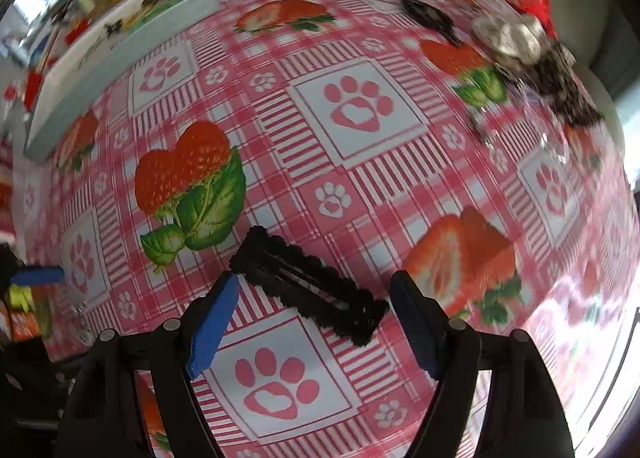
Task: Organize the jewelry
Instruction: 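Grasp the black snap hair clip with the right gripper while the left grasps a small silver charm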
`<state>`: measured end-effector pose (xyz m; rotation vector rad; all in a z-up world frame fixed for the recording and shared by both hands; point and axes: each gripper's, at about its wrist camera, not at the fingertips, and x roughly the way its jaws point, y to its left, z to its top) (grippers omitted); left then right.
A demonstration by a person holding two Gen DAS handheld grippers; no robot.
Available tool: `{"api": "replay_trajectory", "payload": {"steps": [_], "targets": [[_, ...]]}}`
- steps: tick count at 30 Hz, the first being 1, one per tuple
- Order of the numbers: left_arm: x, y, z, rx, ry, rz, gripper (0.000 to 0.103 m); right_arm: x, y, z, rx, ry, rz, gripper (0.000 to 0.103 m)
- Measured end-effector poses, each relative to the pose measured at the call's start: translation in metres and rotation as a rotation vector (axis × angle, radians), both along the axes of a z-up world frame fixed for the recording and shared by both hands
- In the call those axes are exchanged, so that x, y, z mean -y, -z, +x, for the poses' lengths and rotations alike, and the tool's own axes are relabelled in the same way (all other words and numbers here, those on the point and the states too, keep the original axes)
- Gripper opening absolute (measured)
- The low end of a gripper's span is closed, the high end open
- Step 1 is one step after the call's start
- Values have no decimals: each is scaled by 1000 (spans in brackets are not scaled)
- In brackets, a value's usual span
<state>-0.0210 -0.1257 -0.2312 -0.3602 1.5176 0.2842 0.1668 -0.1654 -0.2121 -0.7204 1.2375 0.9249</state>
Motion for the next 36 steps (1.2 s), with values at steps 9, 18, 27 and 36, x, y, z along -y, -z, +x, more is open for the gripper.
{"api": "replay_trajectory", "payload": {"steps": [9, 18, 27, 36], "targets": [[-3, -11, 3, 20, 9, 26, 38, -6, -3, -1, 6, 17, -5, 51], [-29, -16, 3, 74, 13, -69, 18, 3, -12, -13, -20, 120, 22, 44], [-49, -31, 5, 114, 49, -87, 18, 41, -22, -14, -167, 354, 90, 3], [-51, -44, 1, 116, 73, -79, 18, 74, -25, -13, -214, 484, 128, 3]]}}
